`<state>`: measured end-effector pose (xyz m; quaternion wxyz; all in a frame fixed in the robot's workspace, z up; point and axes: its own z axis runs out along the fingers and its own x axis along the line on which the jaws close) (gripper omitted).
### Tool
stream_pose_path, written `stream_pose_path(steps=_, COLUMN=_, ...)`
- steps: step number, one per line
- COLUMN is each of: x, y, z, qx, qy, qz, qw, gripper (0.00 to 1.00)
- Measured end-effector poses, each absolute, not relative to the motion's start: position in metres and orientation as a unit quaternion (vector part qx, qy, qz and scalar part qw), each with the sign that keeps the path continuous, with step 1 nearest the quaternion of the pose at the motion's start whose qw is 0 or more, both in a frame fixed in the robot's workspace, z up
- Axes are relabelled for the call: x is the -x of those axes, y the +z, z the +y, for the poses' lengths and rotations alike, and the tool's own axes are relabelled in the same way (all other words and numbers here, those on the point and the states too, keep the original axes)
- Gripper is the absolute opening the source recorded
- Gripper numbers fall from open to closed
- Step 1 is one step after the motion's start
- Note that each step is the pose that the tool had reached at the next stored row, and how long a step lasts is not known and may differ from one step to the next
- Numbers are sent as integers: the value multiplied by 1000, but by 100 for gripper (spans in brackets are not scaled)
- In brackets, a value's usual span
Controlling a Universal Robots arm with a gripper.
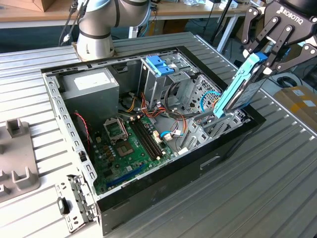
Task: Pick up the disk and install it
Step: 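Insert the disk into the insertion slot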
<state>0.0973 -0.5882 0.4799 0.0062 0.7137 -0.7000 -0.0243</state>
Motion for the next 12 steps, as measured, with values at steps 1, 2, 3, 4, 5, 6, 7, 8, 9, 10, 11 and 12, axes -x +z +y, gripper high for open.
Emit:
stream_pose_path(steps=1, x=-96, y=480, z=-588, qx=-714, qy=-24, qz=-700, qw=6, gripper=37)
stream_pose_path(steps=2, x=-93, y=480, z=-588, qx=-714, qy=-24, qz=-700, qw=6, gripper=37)
stream_pose_path(steps=3, x=-92, y=480, z=-588, qx=-714, qy=-24, qz=-700, qw=6, gripper=37)
stream_pose_path(steps=4, x=-92, y=480, z=-589, qx=-714, qy=-24, qz=-700, qw=6, gripper=37)
stream_pose_path(steps=5, x=-92, y=479, z=-589, qx=-714, qy=-24, qz=-700, qw=6, gripper=37)
stream_pose_path(steps=6, x=-91, y=479, z=-589, qx=-714, qy=-24, qz=-700, qw=6, gripper=37)
stream_pose_path(steps=7, x=-91, y=479, z=-589, qx=-714, qy=-24, qz=-700, qw=6, gripper=37)
stream_pose_path(steps=8, x=-90, y=478, z=-589, qx=-714, qy=-24, qz=-700, qw=6, gripper=37)
stream_pose_path(steps=9, x=-89, y=478, z=-589, qx=-714, qy=-24, qz=-700, qw=6, gripper=37)
stream_pose_path(steps=10, x=-88, y=477, z=-590, qx=-714, qy=-24, qz=-700, qw=6, gripper=37)
stream_pose_path(steps=11, x=-87, y=477, z=-590, qx=-714, qy=-24, qz=-700, qw=6, gripper=37)
stream_pose_path(steps=12, x=-87, y=477, z=-590, qx=-714, qy=-24, qz=-700, qw=6, gripper=37)
